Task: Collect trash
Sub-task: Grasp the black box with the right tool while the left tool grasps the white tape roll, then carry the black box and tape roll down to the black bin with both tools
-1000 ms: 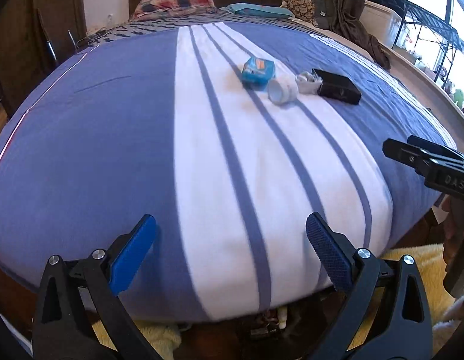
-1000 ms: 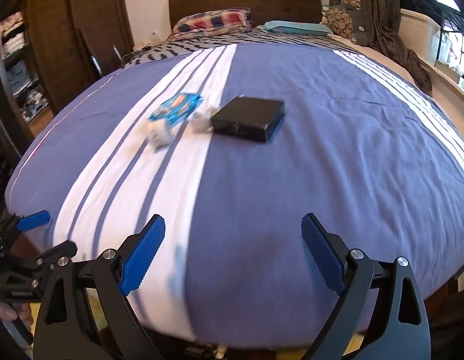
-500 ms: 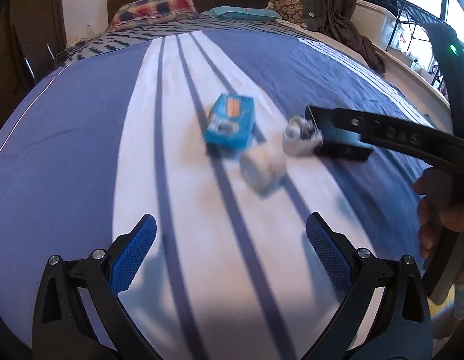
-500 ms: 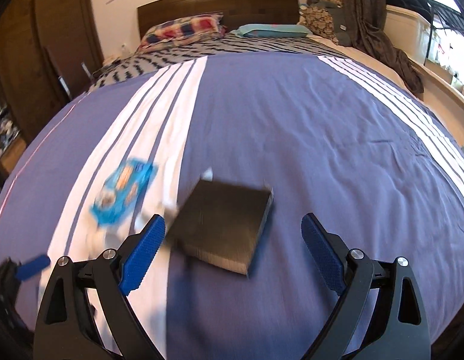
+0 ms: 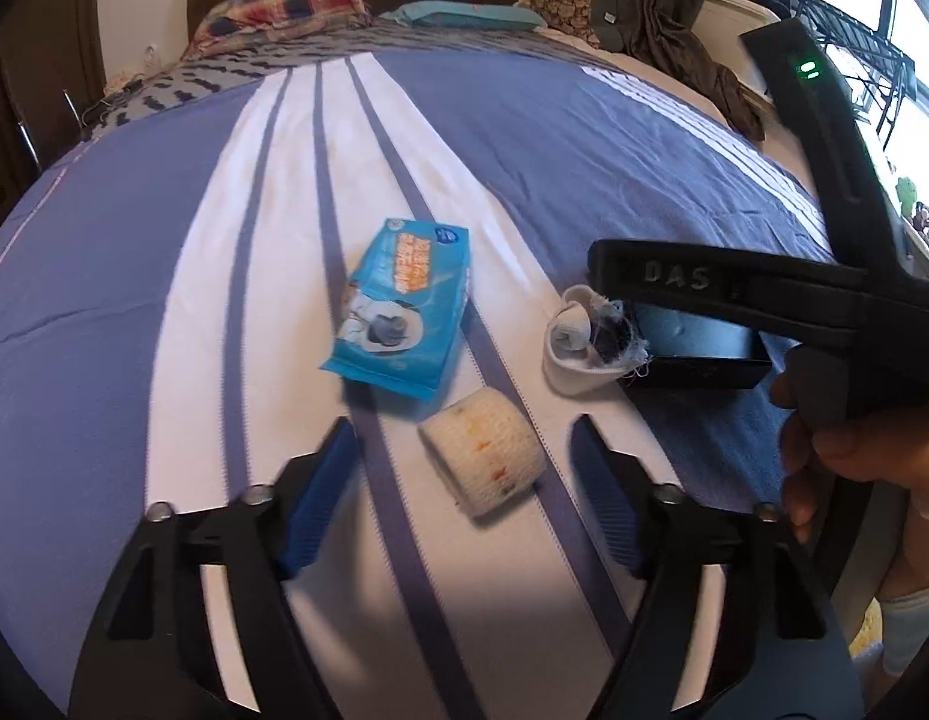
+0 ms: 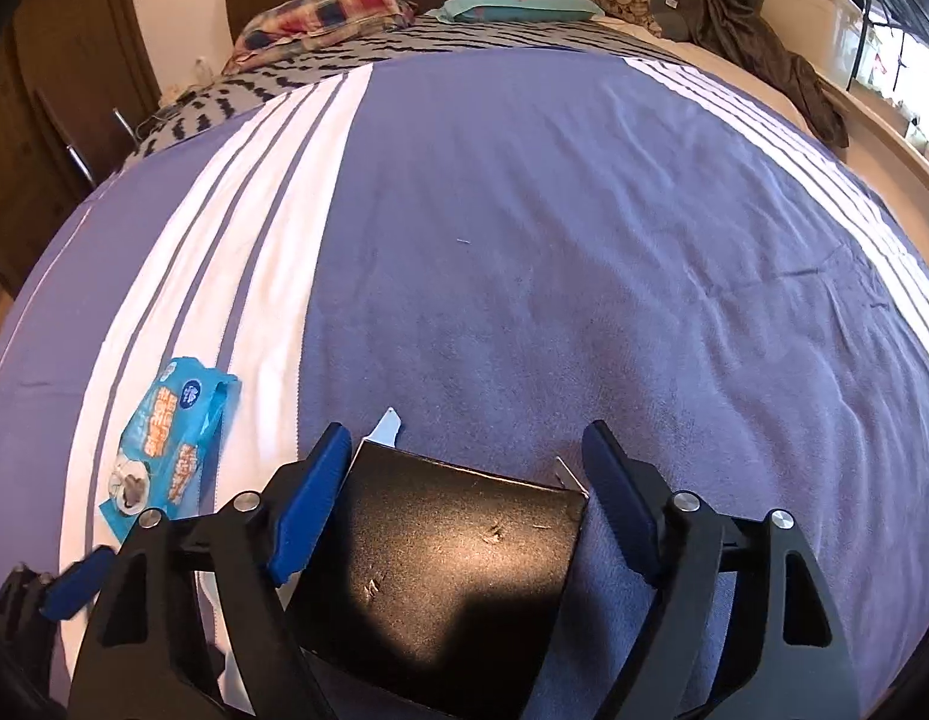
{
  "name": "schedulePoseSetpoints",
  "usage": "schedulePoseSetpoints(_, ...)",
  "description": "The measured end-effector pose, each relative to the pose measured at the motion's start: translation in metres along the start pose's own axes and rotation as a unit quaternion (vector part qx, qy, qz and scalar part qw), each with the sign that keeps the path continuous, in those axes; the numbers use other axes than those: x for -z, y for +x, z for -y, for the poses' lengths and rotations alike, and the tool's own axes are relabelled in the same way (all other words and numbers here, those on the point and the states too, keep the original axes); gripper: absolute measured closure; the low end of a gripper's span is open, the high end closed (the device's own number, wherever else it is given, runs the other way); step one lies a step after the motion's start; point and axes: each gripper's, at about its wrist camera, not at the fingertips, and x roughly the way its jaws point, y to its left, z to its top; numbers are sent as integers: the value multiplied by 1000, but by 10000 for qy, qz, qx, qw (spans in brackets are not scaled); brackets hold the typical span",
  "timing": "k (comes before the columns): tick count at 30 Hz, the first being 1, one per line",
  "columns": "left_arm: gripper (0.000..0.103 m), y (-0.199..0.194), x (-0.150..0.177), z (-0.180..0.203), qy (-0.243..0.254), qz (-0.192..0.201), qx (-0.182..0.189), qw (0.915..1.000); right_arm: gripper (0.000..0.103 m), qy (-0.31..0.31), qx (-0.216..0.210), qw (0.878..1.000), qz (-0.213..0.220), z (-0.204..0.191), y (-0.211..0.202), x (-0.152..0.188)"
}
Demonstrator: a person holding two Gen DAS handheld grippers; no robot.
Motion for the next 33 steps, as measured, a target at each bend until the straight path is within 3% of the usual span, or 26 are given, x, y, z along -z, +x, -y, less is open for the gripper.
schedulePoseSetpoints(3, 52, 3, 1, -1, 33, 2, -52, 10000, 30, 64, -57, 10000, 10, 8, -4, 1)
schedulePoseSetpoints(6, 72, 1, 3, -3, 37, -2, 13, 10000, 30, -6, -57, 10000, 25, 14, -8, 5)
schedulePoseSetpoints(9, 78, -5, 9, -4, 70, -24, -15, 10000, 30, -71, -154, 9999, 30, 20, -17, 15)
schedulePoseSetpoints(22, 79, -63, 81, -3, 73, 168, -166, 9997, 31, -595, -770, 9950, 220, 8, -75, 94)
schedulePoseSetpoints(33, 80, -106, 133, 0, -3, 325, -104, 9994, 31, -1019, -1023, 9891, 291, -17, -116, 157)
